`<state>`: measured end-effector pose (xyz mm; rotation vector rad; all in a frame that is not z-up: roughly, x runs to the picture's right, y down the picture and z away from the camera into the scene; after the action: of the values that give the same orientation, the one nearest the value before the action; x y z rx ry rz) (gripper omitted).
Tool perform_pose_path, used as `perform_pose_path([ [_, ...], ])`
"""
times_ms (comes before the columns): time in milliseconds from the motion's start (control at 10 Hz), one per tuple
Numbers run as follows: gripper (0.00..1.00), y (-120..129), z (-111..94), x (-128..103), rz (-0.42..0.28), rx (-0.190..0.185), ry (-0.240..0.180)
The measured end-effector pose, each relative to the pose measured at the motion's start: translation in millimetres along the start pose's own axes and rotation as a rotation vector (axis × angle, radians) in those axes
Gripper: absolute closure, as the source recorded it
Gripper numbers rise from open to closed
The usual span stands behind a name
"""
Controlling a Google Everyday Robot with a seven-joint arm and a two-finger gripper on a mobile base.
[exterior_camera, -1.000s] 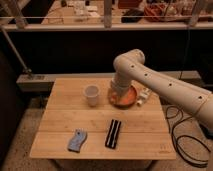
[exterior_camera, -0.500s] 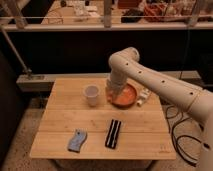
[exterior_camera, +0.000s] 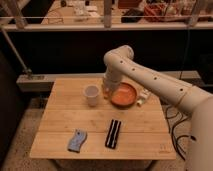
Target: Place the pepper in the ceramic cup
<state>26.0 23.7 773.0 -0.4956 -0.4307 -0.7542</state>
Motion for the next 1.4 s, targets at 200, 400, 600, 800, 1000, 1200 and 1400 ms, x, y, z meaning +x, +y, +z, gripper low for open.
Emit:
perform_pose_path([
  [200, 0.99, -12.8, 4.8, -2.7, -0.004, 0.007, 0.002],
  [400, 0.99, -31.2, 11.0, 0.9, -0.013, 0.012, 0.008],
  [600, 0.99, -34.1, 13.9, 1.5, -0.018, 0.012, 0.016],
  [800, 0.99, -43.6, 18.2, 1.2, -0.015, 0.015, 0.02],
  [1000, 0.99, -49.8, 21.7, 3.8, -0.012, 0.015, 0.023],
  [1200, 0.99, -52.8, 24.8, 4.5, -0.013, 0.014, 0.03],
  [1400, 0.99, -58.1, 28.1, 1.1, -0.016, 0.014, 0.033],
])
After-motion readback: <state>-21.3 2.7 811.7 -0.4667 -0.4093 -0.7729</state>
